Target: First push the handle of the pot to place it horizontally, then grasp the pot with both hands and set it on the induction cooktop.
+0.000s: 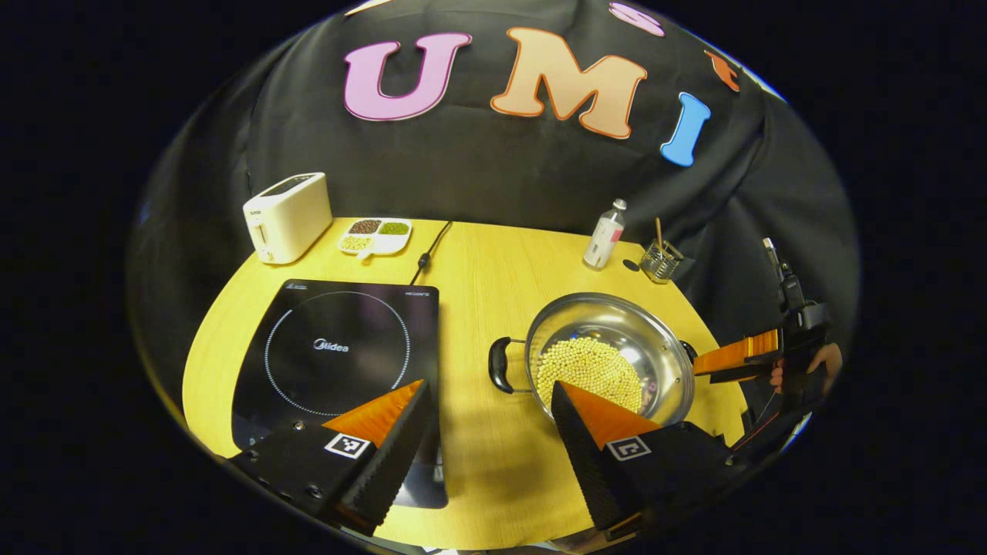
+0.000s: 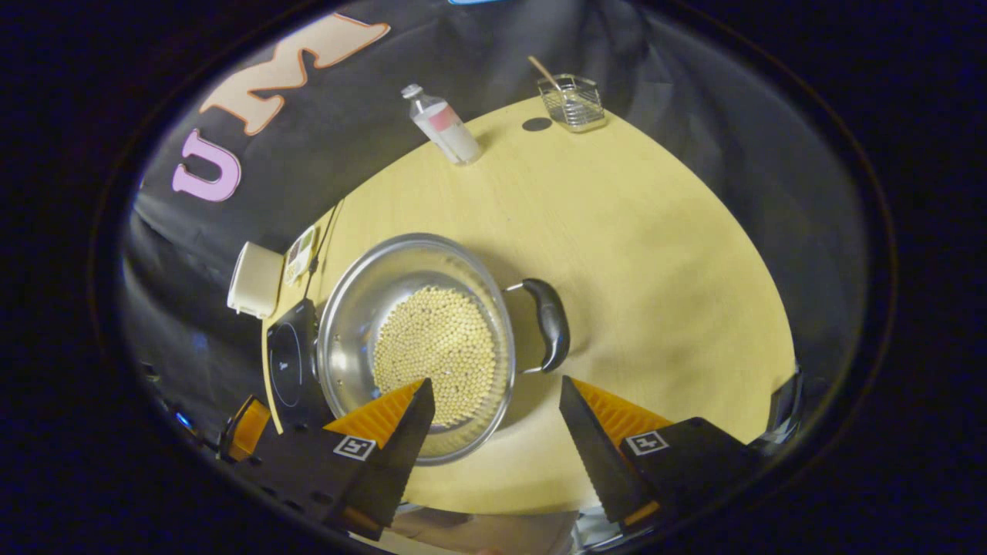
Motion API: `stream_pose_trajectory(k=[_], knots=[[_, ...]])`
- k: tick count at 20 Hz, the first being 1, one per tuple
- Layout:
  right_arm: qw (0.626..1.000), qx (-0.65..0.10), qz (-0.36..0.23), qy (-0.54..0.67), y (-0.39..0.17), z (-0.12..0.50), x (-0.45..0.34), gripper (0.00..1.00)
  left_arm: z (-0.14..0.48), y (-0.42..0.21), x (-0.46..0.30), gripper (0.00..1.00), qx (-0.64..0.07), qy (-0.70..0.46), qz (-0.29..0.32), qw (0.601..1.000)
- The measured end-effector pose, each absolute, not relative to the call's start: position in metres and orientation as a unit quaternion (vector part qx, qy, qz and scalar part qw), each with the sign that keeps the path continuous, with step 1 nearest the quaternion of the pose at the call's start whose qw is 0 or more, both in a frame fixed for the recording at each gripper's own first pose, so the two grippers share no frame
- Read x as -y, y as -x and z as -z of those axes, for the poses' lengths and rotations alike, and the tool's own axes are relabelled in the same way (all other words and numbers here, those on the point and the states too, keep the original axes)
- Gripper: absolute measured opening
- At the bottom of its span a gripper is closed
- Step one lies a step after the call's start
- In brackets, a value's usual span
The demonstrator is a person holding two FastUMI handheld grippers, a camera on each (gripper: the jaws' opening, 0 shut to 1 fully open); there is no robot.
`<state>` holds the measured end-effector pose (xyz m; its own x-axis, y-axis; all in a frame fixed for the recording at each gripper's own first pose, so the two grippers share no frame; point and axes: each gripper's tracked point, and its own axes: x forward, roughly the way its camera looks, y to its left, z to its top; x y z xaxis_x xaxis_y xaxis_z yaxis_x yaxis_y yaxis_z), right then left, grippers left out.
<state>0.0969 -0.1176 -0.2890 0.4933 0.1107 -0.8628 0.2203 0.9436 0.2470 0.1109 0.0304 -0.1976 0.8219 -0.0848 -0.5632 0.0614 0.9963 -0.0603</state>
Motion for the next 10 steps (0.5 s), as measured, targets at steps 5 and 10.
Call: stream_pose_trajectory(k=[5, 10], knots=[[0.831, -0.524, -0.004, -0.185, -0.126, 0.301, 0.134, 0.94, 0.223, -0.142, -0.019, 0.95, -0.336, 0.031, 0.046, 0.940], [0.813, -0.543, -0.036, -0.206, -0.139, 0.319, 0.130, 1.00, 0.249, -0.168, -0.002, 0.95, -0.395, 0.094, 0.061, 0.912]])
